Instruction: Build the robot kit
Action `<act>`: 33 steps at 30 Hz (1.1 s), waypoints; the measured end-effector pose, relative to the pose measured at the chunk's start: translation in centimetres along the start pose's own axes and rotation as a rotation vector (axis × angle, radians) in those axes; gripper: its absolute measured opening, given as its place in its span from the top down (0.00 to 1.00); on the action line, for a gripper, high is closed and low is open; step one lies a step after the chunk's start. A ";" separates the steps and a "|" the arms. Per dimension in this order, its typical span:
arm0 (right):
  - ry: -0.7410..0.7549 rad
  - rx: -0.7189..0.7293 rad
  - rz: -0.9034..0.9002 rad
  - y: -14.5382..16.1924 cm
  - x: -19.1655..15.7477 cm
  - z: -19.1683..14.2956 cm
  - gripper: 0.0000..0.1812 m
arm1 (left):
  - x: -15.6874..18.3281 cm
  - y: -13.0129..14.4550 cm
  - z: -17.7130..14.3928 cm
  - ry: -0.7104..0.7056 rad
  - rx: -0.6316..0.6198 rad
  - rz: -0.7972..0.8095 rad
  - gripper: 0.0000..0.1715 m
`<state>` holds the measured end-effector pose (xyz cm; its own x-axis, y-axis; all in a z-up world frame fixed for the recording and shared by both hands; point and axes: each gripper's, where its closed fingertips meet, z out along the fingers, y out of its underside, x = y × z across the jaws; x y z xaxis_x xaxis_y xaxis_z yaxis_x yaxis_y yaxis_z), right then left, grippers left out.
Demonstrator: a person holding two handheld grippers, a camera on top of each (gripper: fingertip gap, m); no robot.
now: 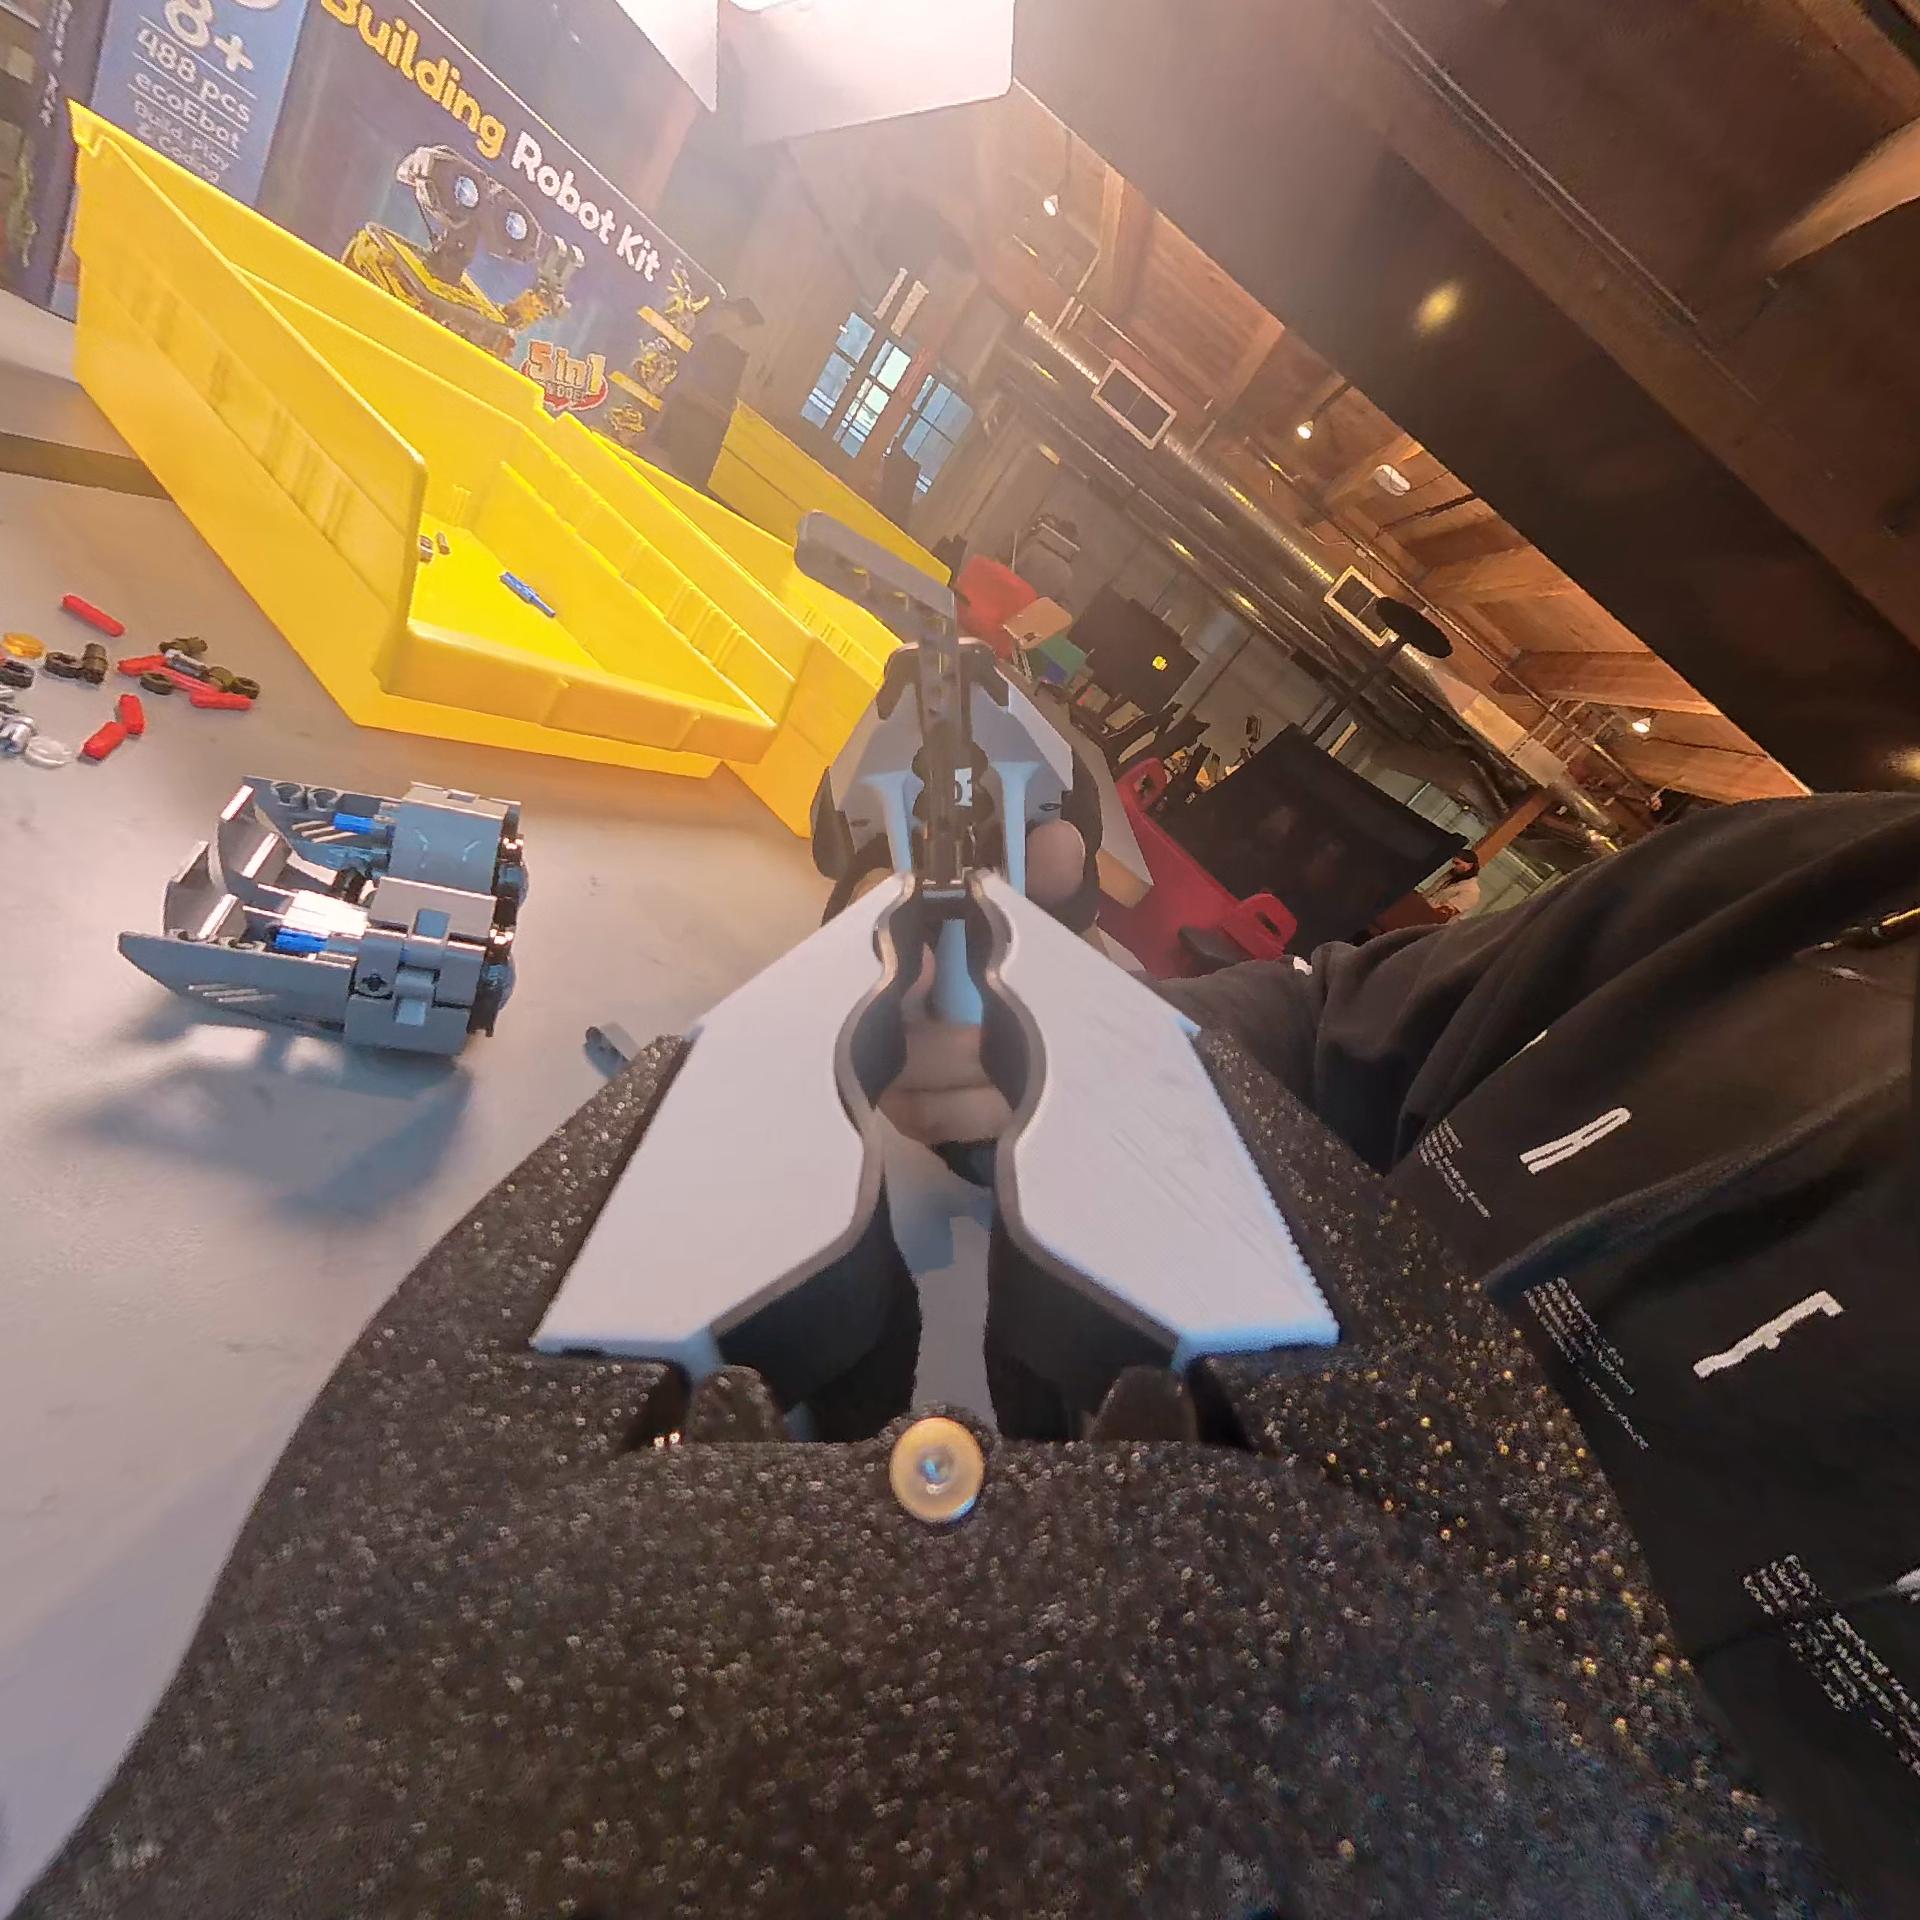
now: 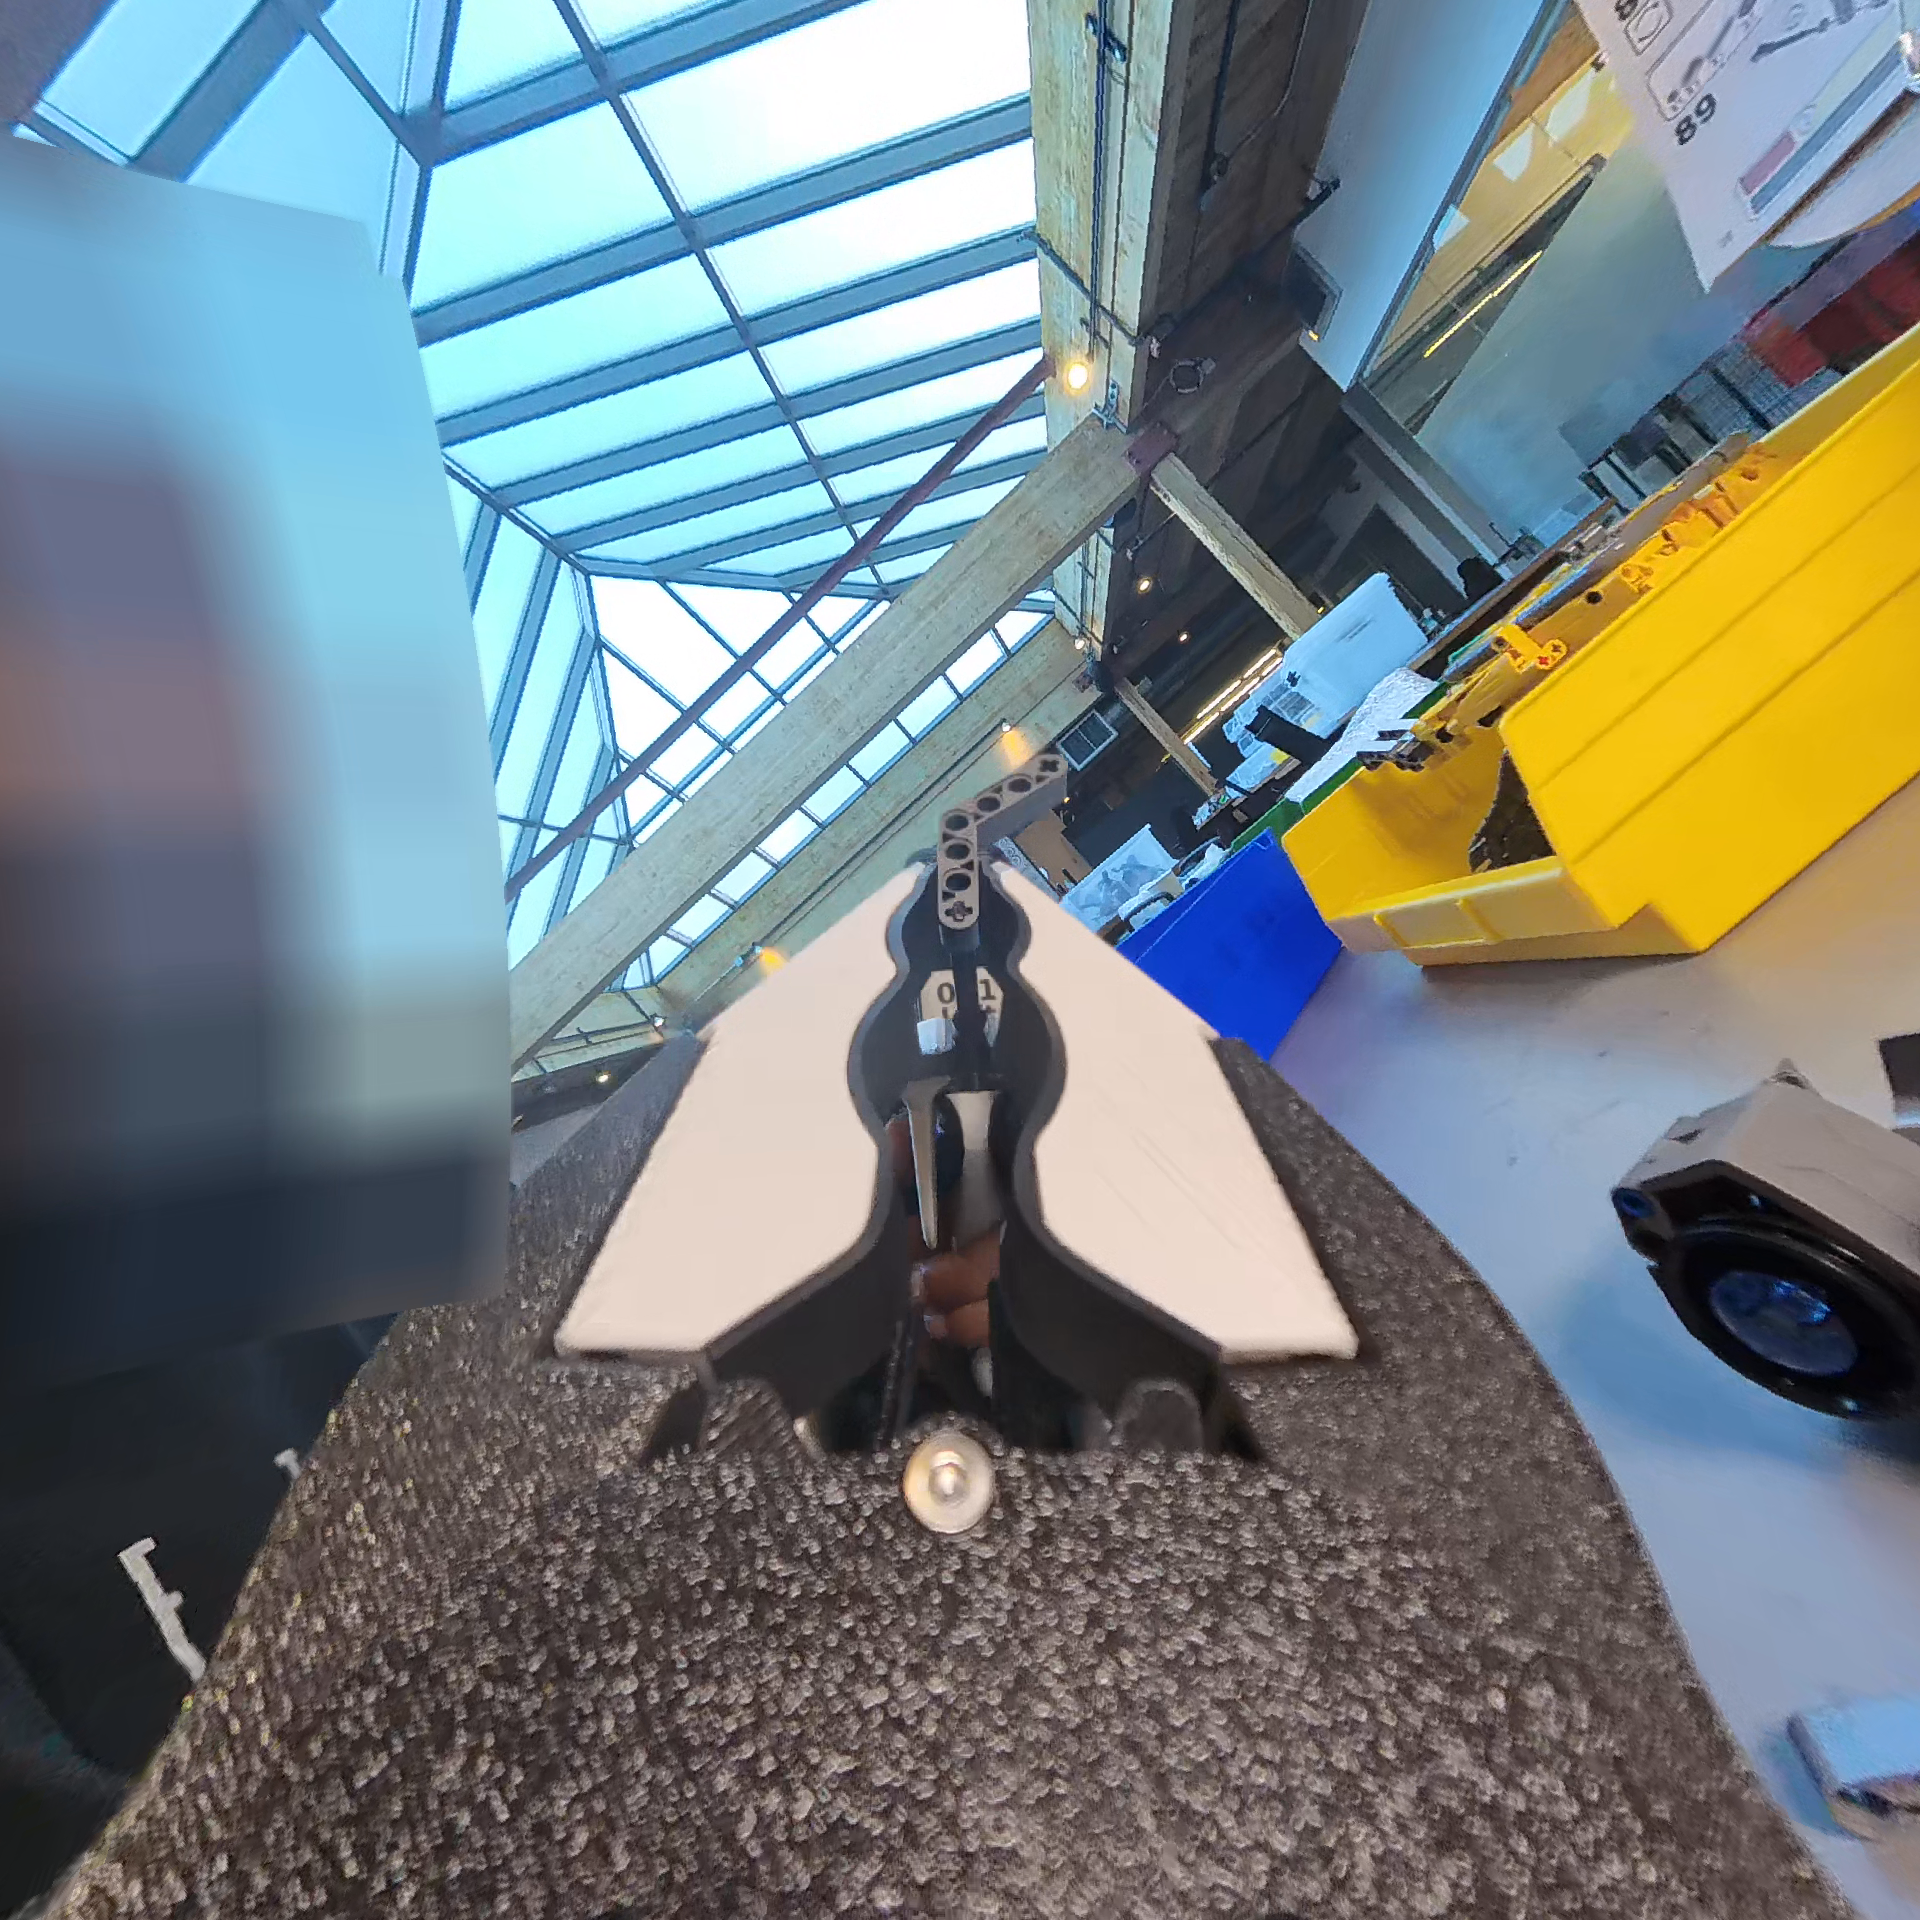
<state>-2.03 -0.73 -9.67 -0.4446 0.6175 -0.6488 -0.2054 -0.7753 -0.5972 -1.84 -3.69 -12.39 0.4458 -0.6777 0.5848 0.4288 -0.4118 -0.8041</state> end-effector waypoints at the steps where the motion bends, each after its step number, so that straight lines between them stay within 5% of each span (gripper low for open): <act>1: -0.004 -0.018 -0.014 0.1 -0.1 0.0 0.97 | 0.1 0.2 0.0 0.005 -0.010 0.009 0.97; 10: -0.079 -0.583 -0.368 2.8 -1.6 -1.8 0.90 | 0.3 1.8 -1.5 0.028 -0.241 0.362 0.96; 14: -0.022 -0.700 -0.513 3.7 -0.9 -2.9 0.90 | 0.3 2.7 -1.4 0.031 -0.291 0.400 0.96; 18: -0.007 -0.746 -0.568 4.1 -0.7 -3.4 0.96 | 0.2 3.5 -1.1 0.029 -0.326 0.414 0.96; 33: -0.003 -0.815 -0.564 5.7 -0.2 -4.2 0.97 | 0.0 4.4 -1.4 0.025 -0.374 0.445 0.96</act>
<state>0.53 -4.75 -14.93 -0.4684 0.8671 -0.1695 0.2750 -0.0392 -0.9606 -1.06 -6.38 -16.11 0.4988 -0.8472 0.1828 -0.1041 -0.2679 -0.9578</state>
